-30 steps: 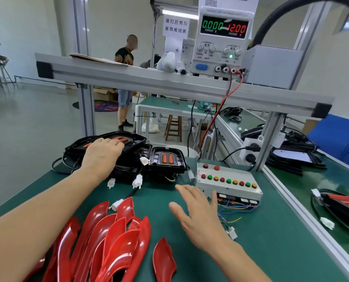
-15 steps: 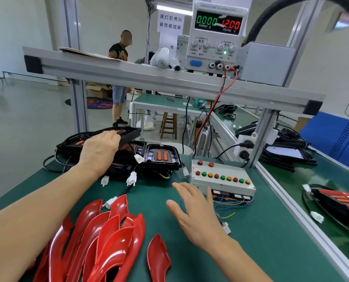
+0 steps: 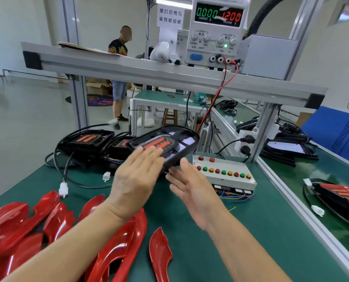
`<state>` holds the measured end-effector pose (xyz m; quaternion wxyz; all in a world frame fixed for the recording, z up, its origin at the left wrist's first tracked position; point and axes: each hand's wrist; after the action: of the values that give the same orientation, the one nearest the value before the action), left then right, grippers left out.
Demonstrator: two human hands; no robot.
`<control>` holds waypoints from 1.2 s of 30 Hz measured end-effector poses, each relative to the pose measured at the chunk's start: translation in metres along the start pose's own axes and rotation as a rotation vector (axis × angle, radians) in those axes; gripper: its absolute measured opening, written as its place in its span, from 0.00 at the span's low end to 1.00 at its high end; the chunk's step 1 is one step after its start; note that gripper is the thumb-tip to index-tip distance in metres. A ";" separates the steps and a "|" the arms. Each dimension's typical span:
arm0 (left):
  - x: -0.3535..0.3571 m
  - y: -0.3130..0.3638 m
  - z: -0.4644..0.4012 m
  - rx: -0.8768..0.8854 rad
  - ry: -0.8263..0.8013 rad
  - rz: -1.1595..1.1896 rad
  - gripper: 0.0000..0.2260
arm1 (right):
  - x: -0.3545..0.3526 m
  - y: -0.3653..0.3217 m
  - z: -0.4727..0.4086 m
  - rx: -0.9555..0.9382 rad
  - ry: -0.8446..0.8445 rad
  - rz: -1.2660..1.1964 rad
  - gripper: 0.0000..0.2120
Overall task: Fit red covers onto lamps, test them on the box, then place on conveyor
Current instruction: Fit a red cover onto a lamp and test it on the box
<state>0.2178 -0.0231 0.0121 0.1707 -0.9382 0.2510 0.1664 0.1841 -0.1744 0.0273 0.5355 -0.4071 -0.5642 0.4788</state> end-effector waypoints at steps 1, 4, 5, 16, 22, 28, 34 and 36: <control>0.000 0.010 0.001 0.021 0.008 0.027 0.07 | 0.001 -0.001 -0.001 0.013 -0.001 -0.095 0.16; 0.000 0.032 0.003 0.058 0.001 0.115 0.07 | -0.001 0.000 -0.005 0.023 0.064 -0.306 0.10; 0.001 0.036 0.002 0.067 -0.014 0.147 0.07 | -0.003 0.002 -0.005 0.020 0.103 -0.354 0.07; 0.004 -0.023 0.027 -0.259 -0.806 0.102 0.39 | -0.060 -0.004 0.004 -0.059 0.280 -0.555 0.07; 0.020 -0.039 0.038 -0.295 -0.926 0.039 0.18 | -0.083 -0.012 0.016 -0.078 0.204 -0.553 0.11; 0.035 -0.041 0.041 -0.226 -1.012 0.132 0.15 | -0.115 -0.012 0.031 -0.053 0.236 -0.475 0.14; 0.042 -0.039 0.044 -0.037 -1.052 0.140 0.15 | -0.155 -0.002 0.054 0.067 0.342 -0.306 0.14; 0.045 -0.038 0.039 -0.061 -0.991 0.101 0.15 | -0.163 0.005 0.063 0.122 0.340 -0.222 0.13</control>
<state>0.2657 0.0055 -0.0310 0.2339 -0.7374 0.1799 0.6076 0.1365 -0.3382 -0.0104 0.6959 -0.3841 -0.4772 0.3747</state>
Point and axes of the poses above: each hand's wrist, its own z-axis away from the middle knuckle, its own x-axis out of the palm, y = z × x, and after that the axes turned 1 degree about z, right-handed
